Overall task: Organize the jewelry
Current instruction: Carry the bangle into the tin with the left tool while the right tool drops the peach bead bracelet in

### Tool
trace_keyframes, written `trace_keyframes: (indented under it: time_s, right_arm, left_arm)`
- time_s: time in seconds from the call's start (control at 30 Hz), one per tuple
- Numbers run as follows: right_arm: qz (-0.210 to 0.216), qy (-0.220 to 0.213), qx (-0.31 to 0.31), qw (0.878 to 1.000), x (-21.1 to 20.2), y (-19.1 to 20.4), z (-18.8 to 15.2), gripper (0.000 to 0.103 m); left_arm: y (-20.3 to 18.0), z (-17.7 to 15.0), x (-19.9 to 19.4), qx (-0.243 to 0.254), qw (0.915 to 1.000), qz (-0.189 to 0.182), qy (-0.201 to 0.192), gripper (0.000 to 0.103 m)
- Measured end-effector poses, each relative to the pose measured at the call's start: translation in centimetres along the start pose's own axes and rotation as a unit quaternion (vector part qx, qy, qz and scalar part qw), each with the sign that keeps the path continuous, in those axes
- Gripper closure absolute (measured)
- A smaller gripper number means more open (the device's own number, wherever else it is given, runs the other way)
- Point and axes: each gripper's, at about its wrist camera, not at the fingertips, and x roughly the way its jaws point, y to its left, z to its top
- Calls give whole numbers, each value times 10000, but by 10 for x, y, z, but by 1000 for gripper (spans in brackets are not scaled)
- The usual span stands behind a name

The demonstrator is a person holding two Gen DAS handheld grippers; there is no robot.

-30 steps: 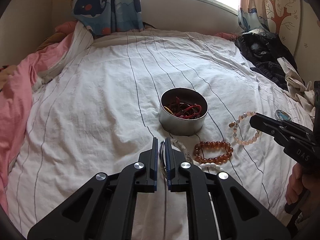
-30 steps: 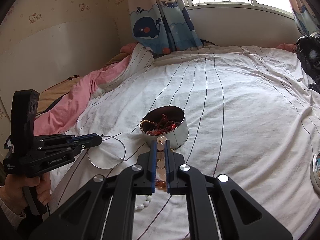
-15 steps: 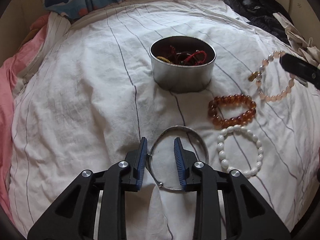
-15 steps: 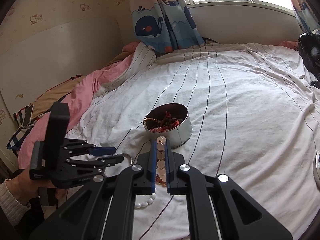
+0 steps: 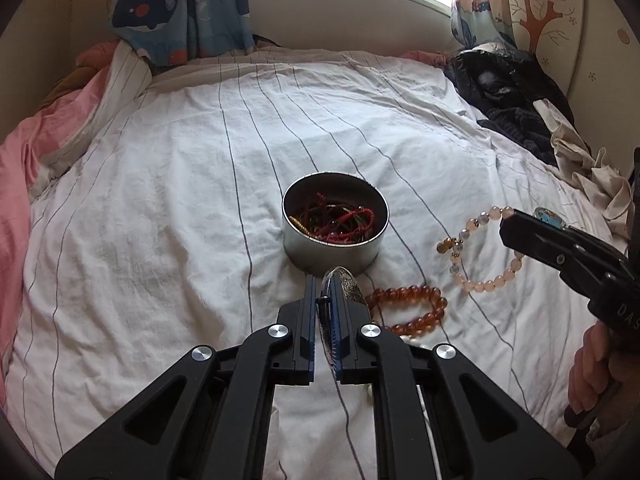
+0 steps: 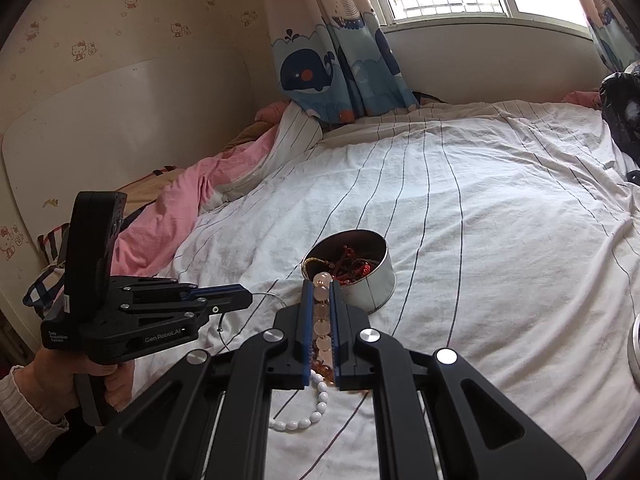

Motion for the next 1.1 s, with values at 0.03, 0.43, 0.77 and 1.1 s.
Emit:
trace_keyframes:
  time_s: [0.03,0.43,0.77,1.1]
  right_arm:
    - [14,-24,-12,10000,0,1,3,95]
    - [80,-69,-131,9999,35,-3,43,95]
    - [117,518,24,9986,101,-9,54,94]
    - [-675,836,153,9941,69,-24,16,74]
  left_arm:
    - [-1,3,-1,-71,9999,-37,-77,97]
    - [11,45,46,-752,9951,-494,-412,96]
    - [38,40,68,-977,9948,-84,-291,73]
    - [26,8,41,-708,9974,128,-28,54]
